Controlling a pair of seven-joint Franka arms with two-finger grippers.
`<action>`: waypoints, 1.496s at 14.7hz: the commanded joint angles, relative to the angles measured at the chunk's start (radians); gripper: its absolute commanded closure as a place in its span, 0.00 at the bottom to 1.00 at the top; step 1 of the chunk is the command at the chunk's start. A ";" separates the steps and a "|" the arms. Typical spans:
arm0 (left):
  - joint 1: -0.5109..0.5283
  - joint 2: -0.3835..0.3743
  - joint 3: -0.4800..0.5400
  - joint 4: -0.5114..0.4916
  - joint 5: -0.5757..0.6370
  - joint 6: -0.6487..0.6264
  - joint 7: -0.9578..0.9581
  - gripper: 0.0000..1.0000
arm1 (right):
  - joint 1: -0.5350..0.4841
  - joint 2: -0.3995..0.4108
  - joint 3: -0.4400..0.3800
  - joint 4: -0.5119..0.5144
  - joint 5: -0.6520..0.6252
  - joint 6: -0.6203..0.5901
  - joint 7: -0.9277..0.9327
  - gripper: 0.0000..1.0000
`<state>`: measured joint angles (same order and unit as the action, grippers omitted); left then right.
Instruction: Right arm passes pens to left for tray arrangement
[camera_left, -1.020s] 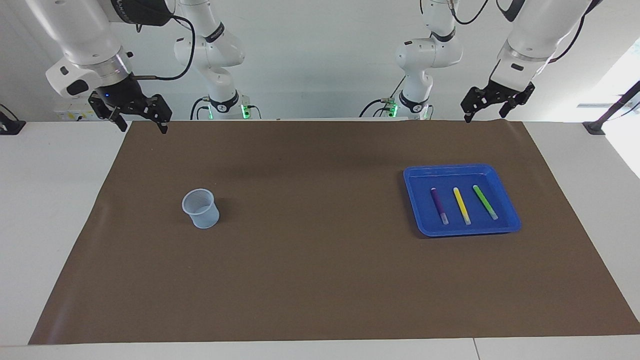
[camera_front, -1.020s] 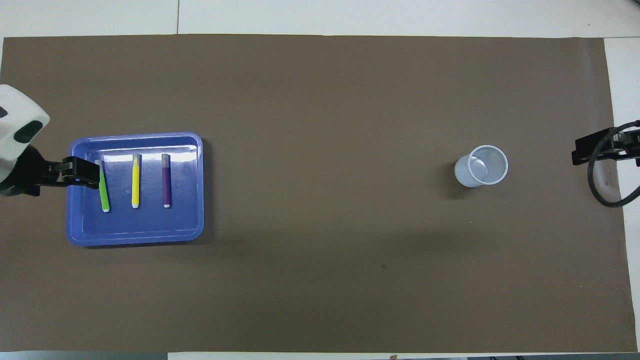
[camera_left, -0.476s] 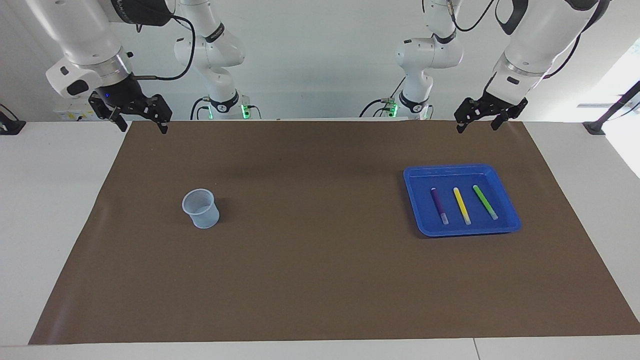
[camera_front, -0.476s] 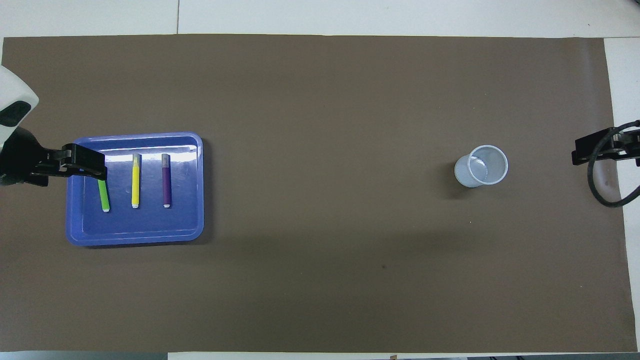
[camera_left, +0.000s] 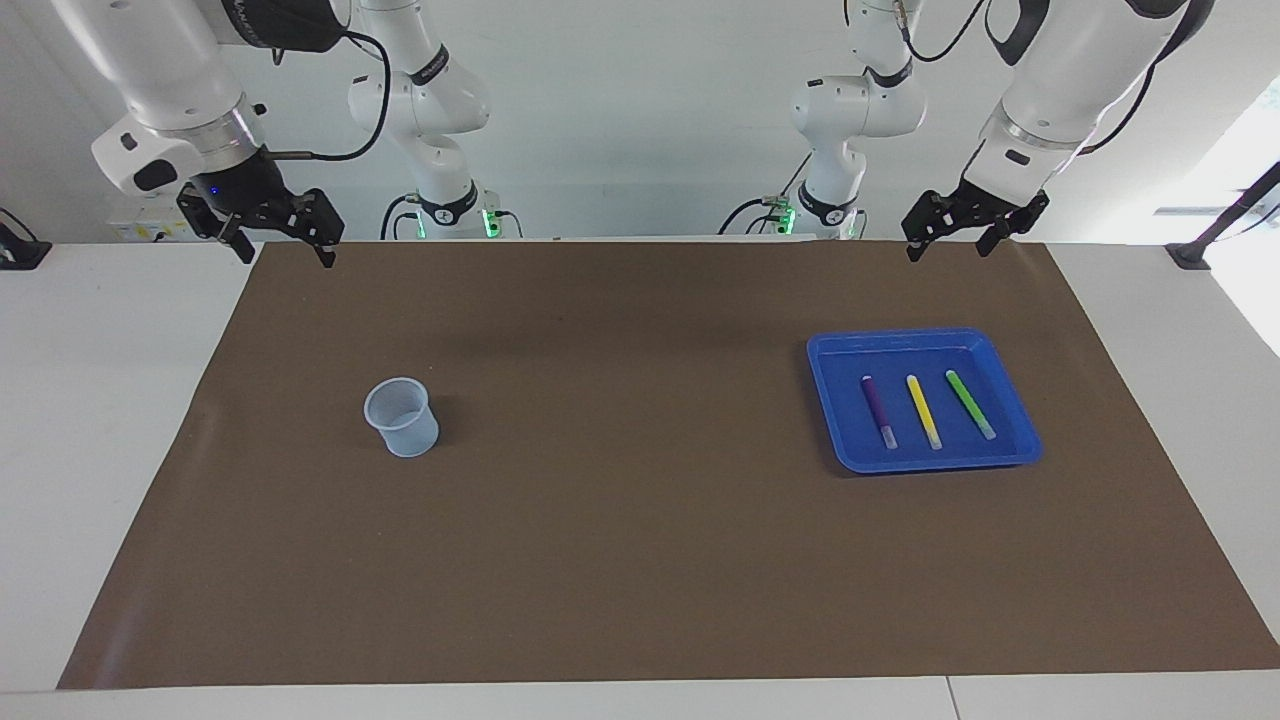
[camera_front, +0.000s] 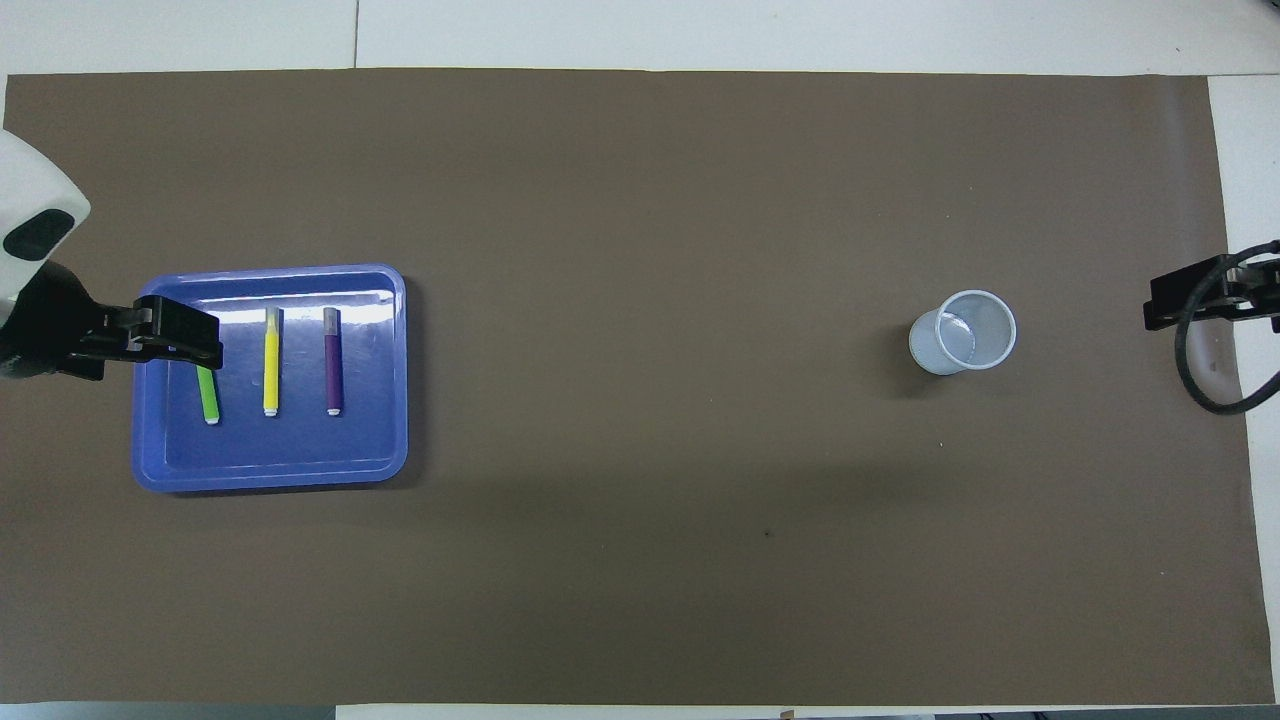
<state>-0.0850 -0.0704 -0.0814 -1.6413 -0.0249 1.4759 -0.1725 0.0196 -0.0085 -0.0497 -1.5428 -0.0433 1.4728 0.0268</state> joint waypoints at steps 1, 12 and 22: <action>-0.002 -0.012 0.000 0.011 -0.012 -0.034 0.011 0.00 | -0.012 -0.019 0.005 -0.020 -0.001 0.007 -0.028 0.00; -0.004 -0.022 0.006 0.005 -0.013 -0.019 0.013 0.00 | -0.012 -0.019 0.005 -0.020 -0.001 0.007 -0.028 0.00; -0.002 -0.022 0.009 0.005 -0.013 -0.016 0.007 0.00 | -0.012 -0.019 0.005 -0.020 -0.001 0.007 -0.028 0.00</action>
<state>-0.0851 -0.0808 -0.0782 -1.6409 -0.0261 1.4689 -0.1694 0.0196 -0.0085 -0.0497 -1.5428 -0.0433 1.4728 0.0268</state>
